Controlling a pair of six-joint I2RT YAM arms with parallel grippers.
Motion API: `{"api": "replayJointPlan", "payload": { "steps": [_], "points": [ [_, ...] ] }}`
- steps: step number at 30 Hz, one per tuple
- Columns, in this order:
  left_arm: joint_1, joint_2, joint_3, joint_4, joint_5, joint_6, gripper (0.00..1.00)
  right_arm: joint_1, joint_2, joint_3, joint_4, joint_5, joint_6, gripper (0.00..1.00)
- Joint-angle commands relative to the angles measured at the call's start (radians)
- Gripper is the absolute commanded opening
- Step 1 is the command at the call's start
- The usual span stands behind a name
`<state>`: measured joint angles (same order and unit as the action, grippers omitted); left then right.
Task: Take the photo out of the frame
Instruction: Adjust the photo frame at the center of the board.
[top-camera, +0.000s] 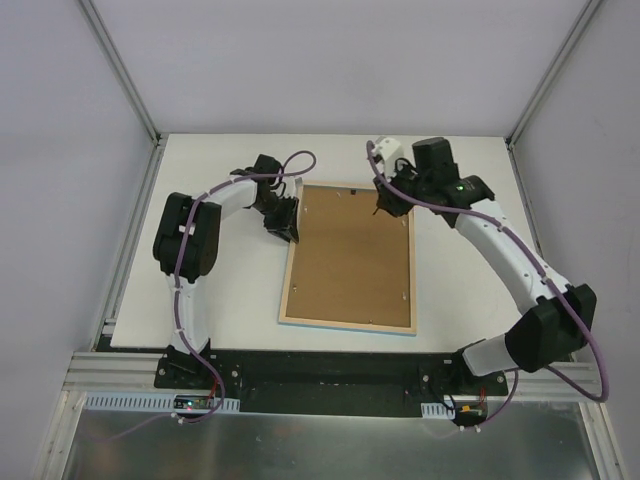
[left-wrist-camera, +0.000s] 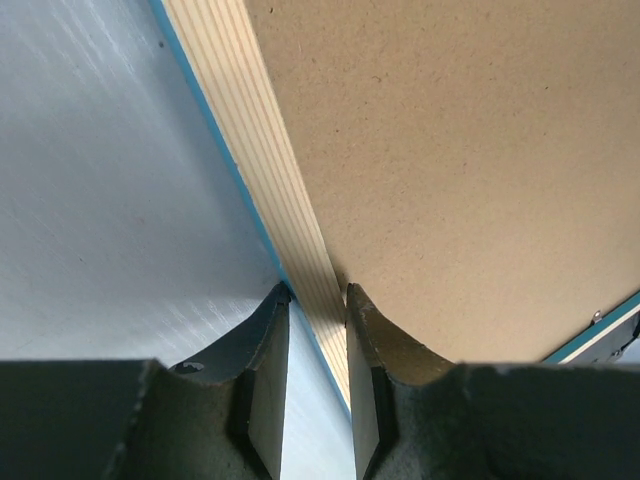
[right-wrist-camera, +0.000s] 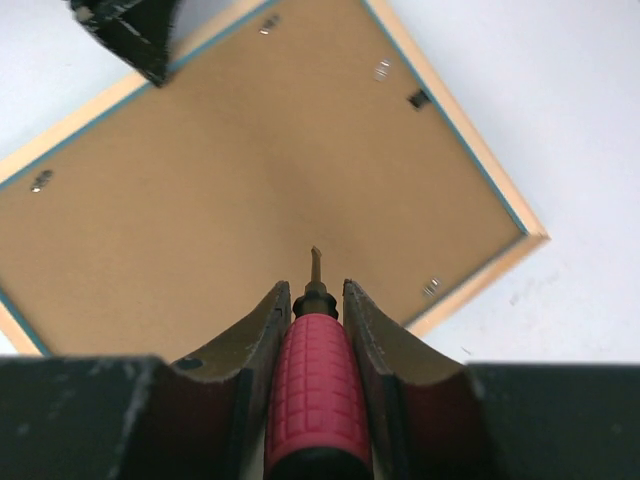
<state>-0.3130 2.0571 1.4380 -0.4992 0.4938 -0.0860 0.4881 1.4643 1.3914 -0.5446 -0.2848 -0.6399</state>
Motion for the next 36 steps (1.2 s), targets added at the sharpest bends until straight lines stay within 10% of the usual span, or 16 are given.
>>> {"api": "replayJointPlan", "payload": {
  "steps": [1, 14, 20, 25, 36],
  "points": [
    [0.005, 0.087, 0.109, -0.116, -0.107, 0.106, 0.00, -0.112, -0.081, -0.061, -0.014, -0.056, -0.009, 0.01],
    [-0.047, 0.374, 0.648, -0.338, -0.328, 0.181, 0.00, -0.278, -0.196, -0.261, 0.075, 0.088, 0.029, 0.01],
    [-0.047, 0.416, 0.775, -0.358, -0.405, 0.190, 0.41, -0.287, -0.199, -0.313, 0.121, 0.139, 0.042, 0.01],
    [-0.049, 0.345, 0.769, -0.360, -0.408, 0.192, 0.58, -0.301, -0.196, -0.336, 0.158, 0.145, 0.062, 0.01],
    [-0.126, 0.009, 0.376, -0.341, -0.236, 0.252, 0.61, -0.350, -0.245, -0.385, 0.199, 0.107, 0.089, 0.01]
  ]
}}
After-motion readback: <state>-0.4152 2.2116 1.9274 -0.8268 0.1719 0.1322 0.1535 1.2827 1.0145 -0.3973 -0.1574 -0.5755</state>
